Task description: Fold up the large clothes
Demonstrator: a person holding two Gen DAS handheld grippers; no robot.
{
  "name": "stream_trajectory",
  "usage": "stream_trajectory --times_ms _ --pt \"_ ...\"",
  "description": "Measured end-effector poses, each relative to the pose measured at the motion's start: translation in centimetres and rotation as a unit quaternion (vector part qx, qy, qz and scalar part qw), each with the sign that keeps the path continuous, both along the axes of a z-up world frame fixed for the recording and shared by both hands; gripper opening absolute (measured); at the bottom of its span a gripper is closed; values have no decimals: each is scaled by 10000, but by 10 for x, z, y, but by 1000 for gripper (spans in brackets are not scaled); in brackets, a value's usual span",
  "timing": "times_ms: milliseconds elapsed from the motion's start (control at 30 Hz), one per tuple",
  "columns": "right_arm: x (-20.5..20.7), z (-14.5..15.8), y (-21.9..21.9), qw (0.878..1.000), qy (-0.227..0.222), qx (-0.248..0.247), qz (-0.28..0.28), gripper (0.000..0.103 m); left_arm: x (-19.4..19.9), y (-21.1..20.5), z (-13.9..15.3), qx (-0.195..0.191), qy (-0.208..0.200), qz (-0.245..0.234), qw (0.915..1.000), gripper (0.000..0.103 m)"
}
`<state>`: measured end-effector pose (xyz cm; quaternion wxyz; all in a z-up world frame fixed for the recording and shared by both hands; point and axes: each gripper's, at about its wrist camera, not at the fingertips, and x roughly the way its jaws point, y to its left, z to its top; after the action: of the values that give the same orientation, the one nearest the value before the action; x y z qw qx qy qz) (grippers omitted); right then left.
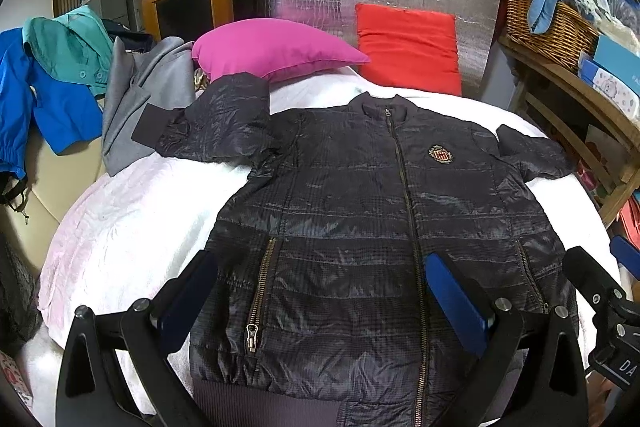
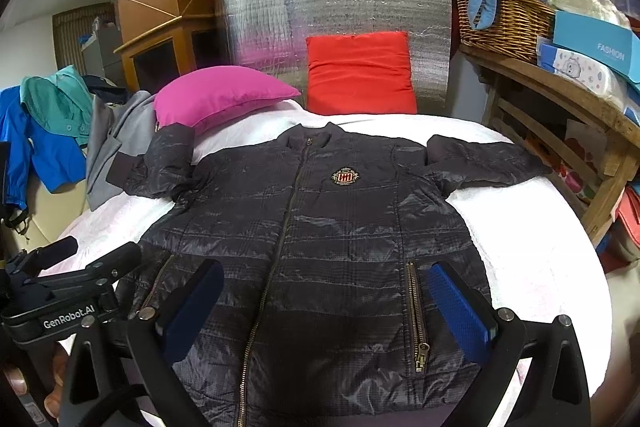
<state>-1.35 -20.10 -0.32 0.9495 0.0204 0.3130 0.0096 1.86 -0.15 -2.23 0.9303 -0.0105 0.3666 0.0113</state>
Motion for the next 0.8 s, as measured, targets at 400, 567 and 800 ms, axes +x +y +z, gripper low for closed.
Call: stream_trajectory --times_ms 400,567,800 --pt "12 -11 -11 9998 143 106 -13 103 13 -8 -8 104 103 -43 9999 103" --pt "23 -27 -38 9984 387 401 28 103 27 -12 -21 159 247 -96 9995 103" --pt "53 -67 -162 9739 915 2051 -316 103 69 1 -70 458 703 82 9964 103"
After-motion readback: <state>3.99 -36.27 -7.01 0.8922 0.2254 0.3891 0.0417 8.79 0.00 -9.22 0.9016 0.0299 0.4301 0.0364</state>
